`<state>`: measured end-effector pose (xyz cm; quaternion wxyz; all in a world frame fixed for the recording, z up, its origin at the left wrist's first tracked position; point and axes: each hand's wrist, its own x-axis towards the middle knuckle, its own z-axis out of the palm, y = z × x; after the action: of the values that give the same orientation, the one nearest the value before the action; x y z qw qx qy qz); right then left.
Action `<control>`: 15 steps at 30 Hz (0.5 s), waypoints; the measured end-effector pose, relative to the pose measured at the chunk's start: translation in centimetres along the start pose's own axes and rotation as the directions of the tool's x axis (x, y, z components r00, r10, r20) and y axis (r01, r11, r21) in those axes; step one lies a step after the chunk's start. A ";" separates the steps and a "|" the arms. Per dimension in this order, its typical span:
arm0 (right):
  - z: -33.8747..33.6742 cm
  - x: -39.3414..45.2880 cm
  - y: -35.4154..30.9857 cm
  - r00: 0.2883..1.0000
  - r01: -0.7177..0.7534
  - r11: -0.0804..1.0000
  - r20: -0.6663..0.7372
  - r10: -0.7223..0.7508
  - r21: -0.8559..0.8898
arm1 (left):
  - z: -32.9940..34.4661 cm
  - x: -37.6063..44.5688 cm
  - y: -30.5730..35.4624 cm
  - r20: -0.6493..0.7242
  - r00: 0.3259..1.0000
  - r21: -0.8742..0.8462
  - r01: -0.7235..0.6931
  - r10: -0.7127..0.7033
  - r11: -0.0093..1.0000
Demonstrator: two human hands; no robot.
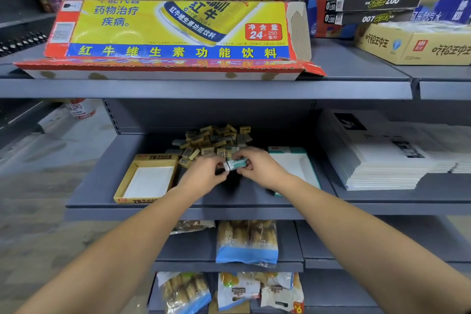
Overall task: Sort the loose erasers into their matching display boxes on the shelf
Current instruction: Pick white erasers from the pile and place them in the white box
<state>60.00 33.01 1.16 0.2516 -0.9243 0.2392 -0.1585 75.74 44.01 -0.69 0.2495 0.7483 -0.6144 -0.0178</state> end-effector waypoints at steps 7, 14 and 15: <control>-1.9 -1.4 2.6 0.989 0.070 0.978 -0.112 -0.094 -0.195 | 1.0 1.6 2.5 0.010 0.999 -0.029 -0.047 0.048 0.998; -5.3 -4.1 6.5 0.981 -0.161 0.959 -0.147 0.129 -0.234 | 3.5 3.2 5.5 0.103 0.993 0.011 -0.056 0.054 0.998; -5.7 -4.8 7.2 0.977 -0.195 0.951 -0.138 0.165 -0.241 | 4.0 3.3 5.7 0.110 0.992 0.011 -0.064 0.062 0.998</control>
<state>51.08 27.83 1.11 0.1309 -0.9124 0.3550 -0.1563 70.06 38.90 -1.01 0.2104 0.7282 -0.6506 -0.0467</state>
